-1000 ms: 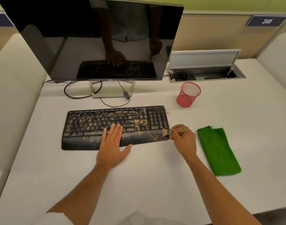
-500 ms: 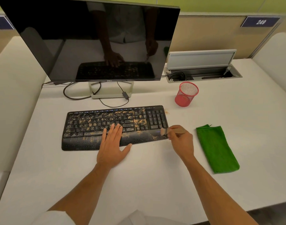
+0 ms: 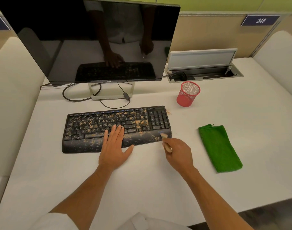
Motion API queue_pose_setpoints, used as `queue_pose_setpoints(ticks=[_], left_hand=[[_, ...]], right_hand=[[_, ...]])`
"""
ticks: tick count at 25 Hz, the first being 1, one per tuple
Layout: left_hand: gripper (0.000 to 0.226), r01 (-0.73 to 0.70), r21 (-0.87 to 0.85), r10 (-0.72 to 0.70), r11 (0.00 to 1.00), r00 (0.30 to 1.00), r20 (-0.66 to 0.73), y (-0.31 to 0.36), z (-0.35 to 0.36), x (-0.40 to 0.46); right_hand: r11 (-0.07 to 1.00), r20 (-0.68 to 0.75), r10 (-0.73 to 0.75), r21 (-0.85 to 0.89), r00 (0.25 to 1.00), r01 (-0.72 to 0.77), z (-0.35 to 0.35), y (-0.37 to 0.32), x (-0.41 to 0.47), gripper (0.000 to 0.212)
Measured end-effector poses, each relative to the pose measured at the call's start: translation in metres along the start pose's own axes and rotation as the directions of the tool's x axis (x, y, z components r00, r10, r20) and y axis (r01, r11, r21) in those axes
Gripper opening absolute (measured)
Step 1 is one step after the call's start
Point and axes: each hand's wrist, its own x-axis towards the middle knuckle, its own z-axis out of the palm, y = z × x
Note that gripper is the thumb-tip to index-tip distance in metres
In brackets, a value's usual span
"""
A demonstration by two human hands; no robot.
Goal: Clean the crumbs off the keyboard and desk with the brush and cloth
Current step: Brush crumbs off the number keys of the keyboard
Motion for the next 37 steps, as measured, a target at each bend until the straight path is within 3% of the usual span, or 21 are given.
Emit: queue_pose_setpoints(ticks=[2,7,12,18,24,26,28,32,37], left_hand=[[0.085,-0.002,0.004,0.002,1.0,1.0,-0.002,0.0,0.0,0.0],[0.085,0.0,0.004,0.0,1.0,1.0,-0.003,0.0,0.001,0.0],[0.085,0.0,0.009,0.0,1.0,1.0,0.005,0.0,0.0,0.0],[0.086,0.001,0.008,-0.001,1.0,1.0,0.008,-0.001,0.001,0.0],[0.086,0.001,0.012,-0.001,1.0,1.0,0.003,-0.001,0.001,-0.001],[0.086,0.003,0.014,-0.003,1.0,1.0,0.009,0.0,0.001,0.0],[0.086,0.003,0.015,-0.003,1.0,1.0,0.011,0.0,0.001,0.0],[0.085,-0.002,0.015,0.002,1.0,1.0,0.002,-0.001,0.002,-0.001],[0.085,-0.005,0.01,0.005,1.0,1.0,-0.008,-0.001,0.002,0.0]], right_hand=[[1.0,-0.044,-0.006,0.019,0.999,0.007,-0.003,0.002,-0.005,0.024],[0.986,-0.128,0.166,0.009,0.978,-0.166,-0.009,0.01,0.002,0.023],[1.0,-0.023,0.0,-0.022,1.0,-0.001,0.006,-0.017,-0.014,0.028],[0.984,-0.186,0.171,-0.013,0.968,-0.176,-0.005,0.002,-0.006,0.029],[1.0,-0.049,0.016,0.009,0.999,-0.016,0.015,-0.04,-0.014,0.029],[0.992,0.004,0.057,0.113,0.998,-0.058,0.014,-0.048,-0.016,0.032],[0.982,-0.041,0.11,0.16,0.993,-0.103,0.01,-0.043,-0.016,0.032],[0.972,-0.177,0.233,0.086,0.956,-0.221,0.0,-0.022,-0.005,0.03],[1.0,-0.007,0.011,0.02,1.0,-0.011,0.017,-0.05,-0.009,0.023]])
